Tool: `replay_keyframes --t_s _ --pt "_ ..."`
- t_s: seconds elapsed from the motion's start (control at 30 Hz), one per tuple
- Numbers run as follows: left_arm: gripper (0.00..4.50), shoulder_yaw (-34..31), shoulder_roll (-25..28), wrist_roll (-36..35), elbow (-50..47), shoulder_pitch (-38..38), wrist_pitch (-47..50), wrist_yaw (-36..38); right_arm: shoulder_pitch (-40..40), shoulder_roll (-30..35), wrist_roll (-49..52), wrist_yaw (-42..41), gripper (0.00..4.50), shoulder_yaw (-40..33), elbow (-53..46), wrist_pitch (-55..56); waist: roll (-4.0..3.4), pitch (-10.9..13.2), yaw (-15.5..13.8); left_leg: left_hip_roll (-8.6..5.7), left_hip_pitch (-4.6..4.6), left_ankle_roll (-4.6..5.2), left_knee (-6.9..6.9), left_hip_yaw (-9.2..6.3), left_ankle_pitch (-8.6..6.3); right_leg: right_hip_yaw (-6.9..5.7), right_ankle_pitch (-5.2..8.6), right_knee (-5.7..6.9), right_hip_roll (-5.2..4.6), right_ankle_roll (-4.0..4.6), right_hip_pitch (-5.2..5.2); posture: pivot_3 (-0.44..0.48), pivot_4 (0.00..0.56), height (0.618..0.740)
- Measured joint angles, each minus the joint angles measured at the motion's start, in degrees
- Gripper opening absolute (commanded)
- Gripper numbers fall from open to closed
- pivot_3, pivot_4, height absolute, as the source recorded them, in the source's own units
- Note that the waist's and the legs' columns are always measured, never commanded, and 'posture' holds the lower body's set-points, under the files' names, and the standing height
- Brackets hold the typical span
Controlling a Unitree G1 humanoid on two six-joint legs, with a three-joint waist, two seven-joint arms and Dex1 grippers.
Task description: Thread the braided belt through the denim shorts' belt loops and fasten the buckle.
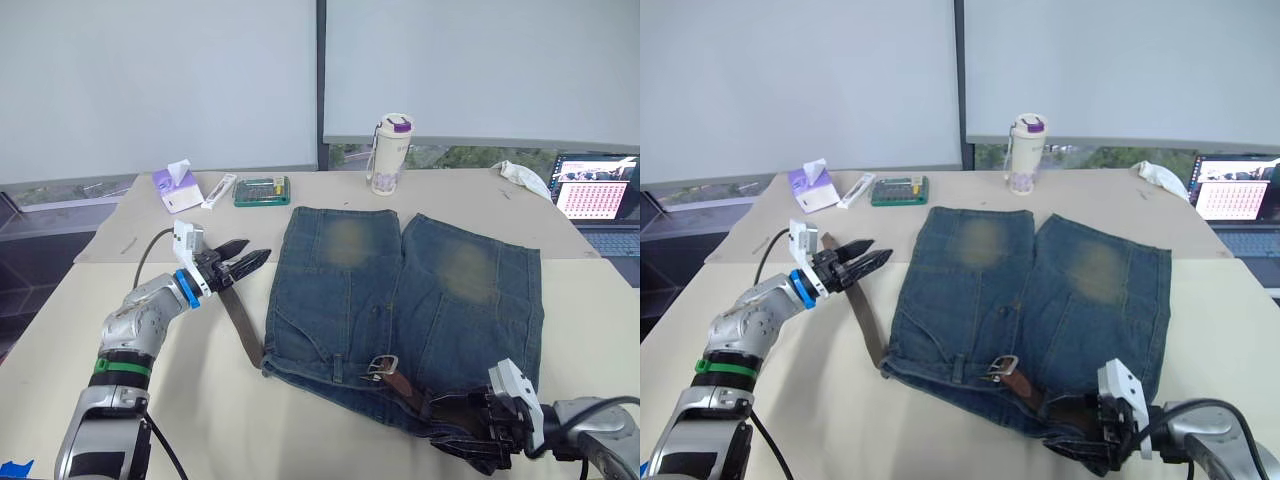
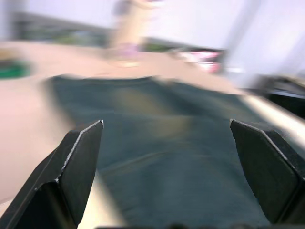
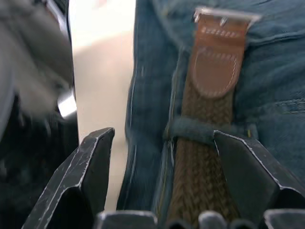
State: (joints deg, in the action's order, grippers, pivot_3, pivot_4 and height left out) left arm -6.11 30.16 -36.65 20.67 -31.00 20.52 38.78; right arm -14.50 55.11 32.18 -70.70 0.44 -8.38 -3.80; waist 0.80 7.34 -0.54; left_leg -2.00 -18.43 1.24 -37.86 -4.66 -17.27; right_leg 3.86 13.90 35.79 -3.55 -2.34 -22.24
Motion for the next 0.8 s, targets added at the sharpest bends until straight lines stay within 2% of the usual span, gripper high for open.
replay_keyframes --t_s 0.17,0.3,0.37,0.5,0.67,0.8 --pt "4.5 -2.4 -3.5 10.9 -7.2 2.0 4.7 -23.9 5.2 -1.4 4.7 -0.2 3.67 -6.8 -1.2 -3.7 -0.03 0.0 -0.1 0.0 -0.01 -0.2 0.03 0.0 -0.08 0.06 -0.06 0.01 -0.03 -0.03 -0.03 0.0 0.15 0.74" --pt "4.5 -2.4 -6.8 17.5 -7.7 0.3 7.5 -34.8 11.4 -3.4 8.8 2.6 3.67 -8.0 -7.6 -9.0 -0.03 0.0 -0.2 -0.01 -0.02 -0.29 0.05 -0.02 -0.06 0.02 -0.07 0.01 -0.01 -0.03 -0.03 0.0 0.15 0.74" --pt "4.5 -1.7 -8.2 21.0 -1.9 -3.7 6.8 -38.1 14.3 -4.9 11.2 4.4 3.67 -7.4 -11.0 -12.4 -0.01 0.0 -0.5 -0.07 -0.08 -0.4 0.05 -0.05 -0.01 -0.04 -0.09 -0.01 -0.03 -0.04 -0.05 0.0 0.15 0.74" --pt "4.5 -0.7 -10.3 26.4 15.5 -14.1 3.1 -41.9 19.6 -8.0 15.1 7.1 3.67 -4.9 -16.3 -18.0 0.04 0.0 -0.9 -0.17 -0.1 -0.43 0.06 -0.04 0.01 -0.08 -0.14 -0.14 -0.07 -0.07 -0.03 0.0 0.15 0.74" --pt "4.5 0.7 -11.1 30.8 34.6 -23.4 -1.4 -43.0 23.0 -12.0 12.5 10.8 3.67 -2.9 -17.1 -19.2 0.12 0.1 -0.5 -0.22 -0.32 -0.45 0.08 -0.03 0.02 -0.09 -0.18 -0.17 -0.14 -0.13 -0.27 0.0 0.15 0.74" --pt "4.5 0.3 -10.9 32.2 42.9 -26.5 -3.1 -44.6 22.8 -13.2 10.1 12.0 3.67 -2.8 -16.9 -19.1 0.15 0.1 -0.2 -0.28 -0.73 -0.68 0.07 -0.03 0.16 -0.11 -0.21 0.05 -0.25 -0.14 -0.81 0.0 0.15 0.74"
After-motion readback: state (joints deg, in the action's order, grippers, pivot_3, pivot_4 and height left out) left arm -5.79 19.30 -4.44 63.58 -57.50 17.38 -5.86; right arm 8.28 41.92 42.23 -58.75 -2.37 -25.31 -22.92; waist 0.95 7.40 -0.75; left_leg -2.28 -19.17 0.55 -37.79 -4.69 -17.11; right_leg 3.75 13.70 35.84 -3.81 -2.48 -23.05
